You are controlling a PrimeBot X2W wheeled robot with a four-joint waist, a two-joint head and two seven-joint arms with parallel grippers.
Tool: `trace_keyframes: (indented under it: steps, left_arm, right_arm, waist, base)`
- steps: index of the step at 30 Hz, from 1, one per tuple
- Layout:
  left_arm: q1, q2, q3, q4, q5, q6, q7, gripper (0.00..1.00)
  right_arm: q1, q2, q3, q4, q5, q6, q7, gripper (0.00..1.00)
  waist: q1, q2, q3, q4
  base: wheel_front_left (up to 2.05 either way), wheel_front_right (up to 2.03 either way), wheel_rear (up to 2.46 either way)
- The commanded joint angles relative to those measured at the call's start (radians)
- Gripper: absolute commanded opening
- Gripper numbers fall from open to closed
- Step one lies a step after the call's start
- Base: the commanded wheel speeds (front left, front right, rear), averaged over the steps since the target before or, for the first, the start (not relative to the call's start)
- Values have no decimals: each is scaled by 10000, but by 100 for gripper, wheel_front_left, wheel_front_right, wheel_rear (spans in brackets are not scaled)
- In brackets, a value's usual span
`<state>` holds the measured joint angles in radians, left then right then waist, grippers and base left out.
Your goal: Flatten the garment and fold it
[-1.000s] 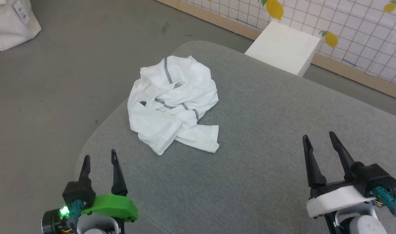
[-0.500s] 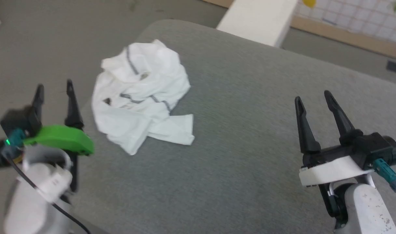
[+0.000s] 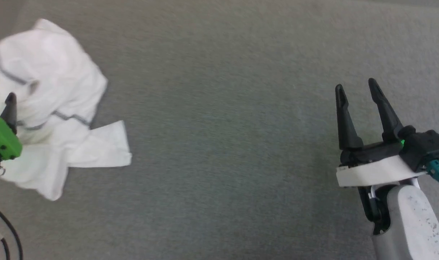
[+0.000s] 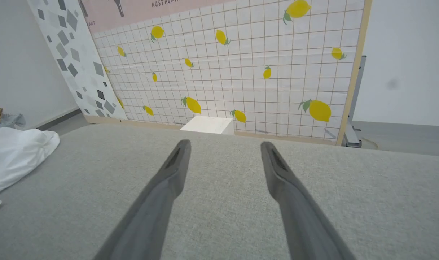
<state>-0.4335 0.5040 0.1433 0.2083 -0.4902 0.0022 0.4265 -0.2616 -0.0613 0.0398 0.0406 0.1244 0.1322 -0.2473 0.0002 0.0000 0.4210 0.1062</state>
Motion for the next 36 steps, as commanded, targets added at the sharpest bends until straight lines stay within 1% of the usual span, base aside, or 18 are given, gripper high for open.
trace_keyframes:
  steps: [1, 4, 6, 9, 12, 13, 14, 15, 16, 18, 20, 22, 26, 30, 32, 36]
  left_arm:
    - [16, 109, 79, 66, -204, 154, 430, 100]
    - [178, 120, 193, 123, -436, 574, 1410, 100]
    - [335, 24, 204, 136, -590, 905, 2108, 100]
    - [613, -222, 169, 91, -891, 1378, 3190, 100]
    - [781, -500, 80, -61, -1188, 1735, 4065, 100]
    - [847, -539, 19, -156, -1236, 1810, 4321, 89]
    - [879, -560, -23, -258, -1243, 1860, 4438, 47]
    - [903, -510, -63, -428, -1168, 1871, 4430, 0]
    - [905, -399, -86, -579, -1013, 1854, 4276, 0]
    - [840, -68, -118, -873, -451, 1764, 3473, 0]
    - [644, 214, -78, -1003, 134, 1677, 2280, 0]
    - [360, 428, -92, -1075, 770, 1606, 811, 0]
    - [-254, 776, -287, -894, 1720, 1456, -1465, 0]
    - [-907, 973, -693, -813, 2231, 1193, -2669, 0]
    - [-1237, 1034, -932, -816, 2391, 1018, -3028, 0]
    - [-2054, 1008, -1552, -900, 2586, 591, -3321, 0]
  right_arm:
    - [-240, 6, -16, 39, 80, -15, -102, 100]
    - [-385, 10, -44, 74, 130, -15, -128, 100]
    - [-432, 12, -66, 102, 142, -15, -136, 100]
    - [-485, 15, -84, 51, 135, -15, -141, 100]
    - [-514, 10, -49, 13, 125, -15, -142, 100]
    - [-509, 5, -34, 10, 119, -15, -142, 100]
    - [-506, -4, -29, 12, 120, -15, -143, 100]
    - [-503, -18, -23, 18, 119, -15, -143, 100]
    - [-499, -28, -26, 26, 115, -15, -143, 100]
    - [-464, -36, -49, 49, 98, -15, -143, 100]
    - [-382, -35, -93, 101, 79, -15, -144, 100]
    - [-254, -32, -166, 199, 57, -15, -144, 100]
    - [44, -1, -296, 399, 20, -15, -144, 100]
    - [396, 55, -412, 557, -4, -15, -144, 100]
    - [575, 77, -517, 606, -10, -15, -144, 100]
    - [963, 101, -783, 661, -49, -15, -144, 100]
  waist:
    - [-2, 0, 2030, -1909]
    - [-2, 0, 2249, -1969]
    - [-2, 0, 2303, -1952]
    - [-2, 0, 2330, -1857]
    - [-2, 0, 2229, -1716]
    - [-2, 0, 2156, -1665]
    - [-2, 0, 2081, -1617]
    - [-2, 0, 1983, -1568]
    - [-2, 0, 1895, -1530]
    - [-2, 0, 1616, -1438]
    - [-2, 0, 1277, -1337]
    - [-2, 0, 829, -1214]
    - [-2, 0, -115, -1020]
    - [-2, 0, -1047, -939]
    - [-2, 0, -1452, -936]
    - [-2, 0, -2174, -1007]
  base:
    - [0, 0, 0]
    - [0, 0, 0]
    - [0, 0, 0]
    - [0, 0, 0]
    - [0, 0, 0]
    - [0, 0, 0]
    - [0, 0, 0]
    - [0, 0, 0]
    - [0, 0, 0]
    - [0, 0, 0]
    - [0, 0, 0]
    - [0, 0, 0]
    - [0, 0, 0]
    - [0, 0, 0]
    - [0, 0, 0]
    - [0, 0, 0]
